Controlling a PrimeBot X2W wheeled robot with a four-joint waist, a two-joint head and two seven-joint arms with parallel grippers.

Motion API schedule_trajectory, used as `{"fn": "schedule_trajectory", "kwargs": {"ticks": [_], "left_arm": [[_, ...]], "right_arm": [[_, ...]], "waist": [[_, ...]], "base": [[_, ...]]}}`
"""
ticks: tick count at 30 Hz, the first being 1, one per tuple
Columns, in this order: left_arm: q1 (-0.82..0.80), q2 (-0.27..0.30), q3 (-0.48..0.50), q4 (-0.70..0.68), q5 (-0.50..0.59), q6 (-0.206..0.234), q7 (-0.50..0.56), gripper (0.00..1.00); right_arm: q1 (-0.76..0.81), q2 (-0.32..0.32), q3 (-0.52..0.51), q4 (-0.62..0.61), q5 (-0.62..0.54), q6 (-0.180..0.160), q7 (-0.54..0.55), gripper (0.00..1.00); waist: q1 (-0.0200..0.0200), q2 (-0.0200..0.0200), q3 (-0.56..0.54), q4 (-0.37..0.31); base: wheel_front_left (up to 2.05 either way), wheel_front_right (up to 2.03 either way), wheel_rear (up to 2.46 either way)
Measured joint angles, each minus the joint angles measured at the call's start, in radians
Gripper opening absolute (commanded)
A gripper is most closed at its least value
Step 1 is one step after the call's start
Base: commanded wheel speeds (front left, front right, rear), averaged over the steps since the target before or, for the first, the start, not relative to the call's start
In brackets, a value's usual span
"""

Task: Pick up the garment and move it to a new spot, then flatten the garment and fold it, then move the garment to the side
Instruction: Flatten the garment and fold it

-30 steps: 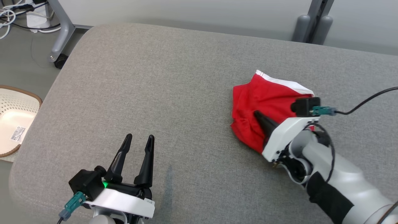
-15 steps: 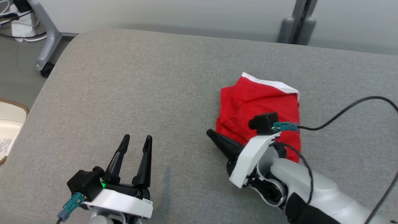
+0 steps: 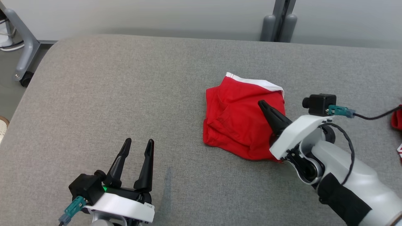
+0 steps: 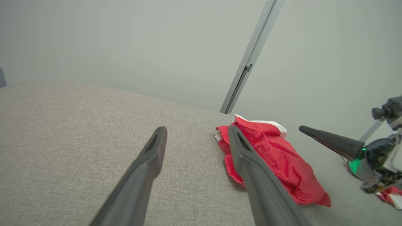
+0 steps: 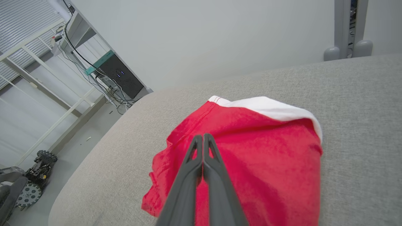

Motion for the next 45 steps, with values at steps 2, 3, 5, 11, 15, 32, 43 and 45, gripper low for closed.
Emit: {"fn": "schedule_trajectory", "kwargs": {"ticks": [2,3,5,11,15,32,43,45], "left_arm": [[-0.003,0.0,-0.003,0.002,0.0,0.0,0.0,1.0],[-0.006,0.0,-0.005,0.004,0.0,-0.004,0.0,1.0],[-0.019,0.0,-0.015,0.01,-0.002,-0.005,0.0,1.0],[-0.028,0.0,-0.015,0.019,-0.013,-0.007,0.0,1.0],[-0.026,0.0,-0.014,0.026,-0.014,-0.007,0.0,1.0],[-0.005,0.0,0.014,0.005,0.002,-0.004,0.0,1.0],[0.002,-0.001,0.07,-0.026,0.032,-0.004,0.0,1.0],[0.003,0.0,0.086,-0.033,0.033,-0.004,0.0,1.0]], "right_arm": [[-0.018,0.029,-0.009,0.037,0.008,0.0,0.016,0.0],[-0.03,0.047,-0.009,0.061,0.011,0.0,0.029,0.0],[-0.053,0.08,-0.002,0.117,0.011,0.0,0.058,0.0],[-0.066,0.159,0.051,0.197,0.011,0.0,0.137,0.0],[-0.031,0.186,0.109,0.165,0.016,0.0,0.172,0.0],[-0.049,0.016,0.083,-0.1,-0.06,0.0,-0.004,1.0],[0.122,-0.067,-0.337,-0.234,-0.345,0.0,-0.014,1.0],[0.173,-0.061,-0.423,-0.265,-0.401,0.0,-0.015,1.0]], "waist": [[0.0,0.0,0.011,0.001],[0.0,0.0,0.016,0.002],[0.0,0.0,0.023,0.011],[0.0,0.0,0.033,0.058],[0.0,0.0,0.028,0.074],[0.0,0.0,-0.017,-0.028],[0.0,0.0,-0.044,-0.089],[0.0,0.0,-0.046,-0.097]], "base": [[0.0,0.0,0.0],[0.0,0.0,0.0],[0.0,0.0,0.0],[0.0,0.0,0.0],[0.0,0.0,0.0],[0.0,0.0,0.0],[0.0,0.0,0.0],[0.0,0.0,0.0]]}}
